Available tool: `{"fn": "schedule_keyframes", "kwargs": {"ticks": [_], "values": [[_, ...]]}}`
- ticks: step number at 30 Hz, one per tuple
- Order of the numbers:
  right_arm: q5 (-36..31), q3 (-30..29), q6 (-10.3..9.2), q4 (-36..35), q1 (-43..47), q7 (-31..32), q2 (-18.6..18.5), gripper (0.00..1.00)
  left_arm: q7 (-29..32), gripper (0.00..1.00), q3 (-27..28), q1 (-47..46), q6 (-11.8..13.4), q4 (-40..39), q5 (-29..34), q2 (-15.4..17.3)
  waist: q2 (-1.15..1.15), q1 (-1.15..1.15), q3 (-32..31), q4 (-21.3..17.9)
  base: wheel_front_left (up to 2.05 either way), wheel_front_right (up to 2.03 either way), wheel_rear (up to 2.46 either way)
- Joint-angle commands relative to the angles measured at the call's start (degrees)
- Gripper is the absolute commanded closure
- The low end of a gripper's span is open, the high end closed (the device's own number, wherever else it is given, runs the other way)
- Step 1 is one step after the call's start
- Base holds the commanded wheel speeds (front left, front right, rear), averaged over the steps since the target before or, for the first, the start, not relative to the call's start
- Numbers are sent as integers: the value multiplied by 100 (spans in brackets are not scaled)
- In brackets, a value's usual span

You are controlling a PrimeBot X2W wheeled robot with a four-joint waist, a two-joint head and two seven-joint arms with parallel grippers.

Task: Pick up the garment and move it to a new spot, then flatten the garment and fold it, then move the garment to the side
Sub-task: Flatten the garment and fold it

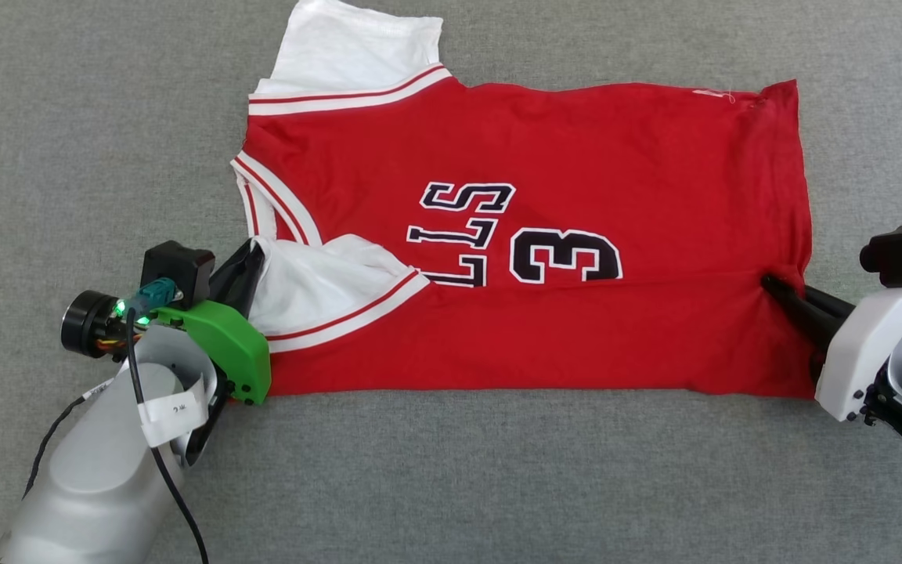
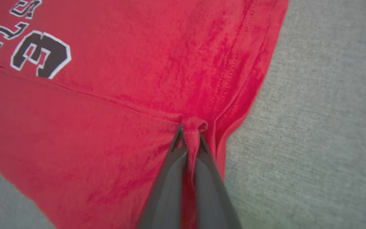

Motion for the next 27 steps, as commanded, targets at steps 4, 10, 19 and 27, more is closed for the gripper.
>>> {"fn": "schedule_keyframes", "kwargs": {"ticks": [4, 10, 19, 27], "values": [[51, 229, -3, 178, -35, -88, 84, 100, -129, 100, -116, -64, -135, 498, -53, -146, 0, 0, -114, 11, 0, 0, 0], [38, 256, -3, 243, 25, -403, 17, 0, -320, 0, -94, -201, -227, 821, -98, -151, 0, 0, -440, 101, 0, 0, 0], [-31, 53, -3, -50, 344, -687, -205, 0, -11, 0, -162, -687, -277, 288, 100, 395, 0, 0, -903, 283, 0, 0, 0], [-135, -197, -3, -201, 496, -573, -214, 0, 2179, 0, -620, -1092, -380, -659, -855, 759, 0, 0, -1012, 359, 0, 0, 0]]}}
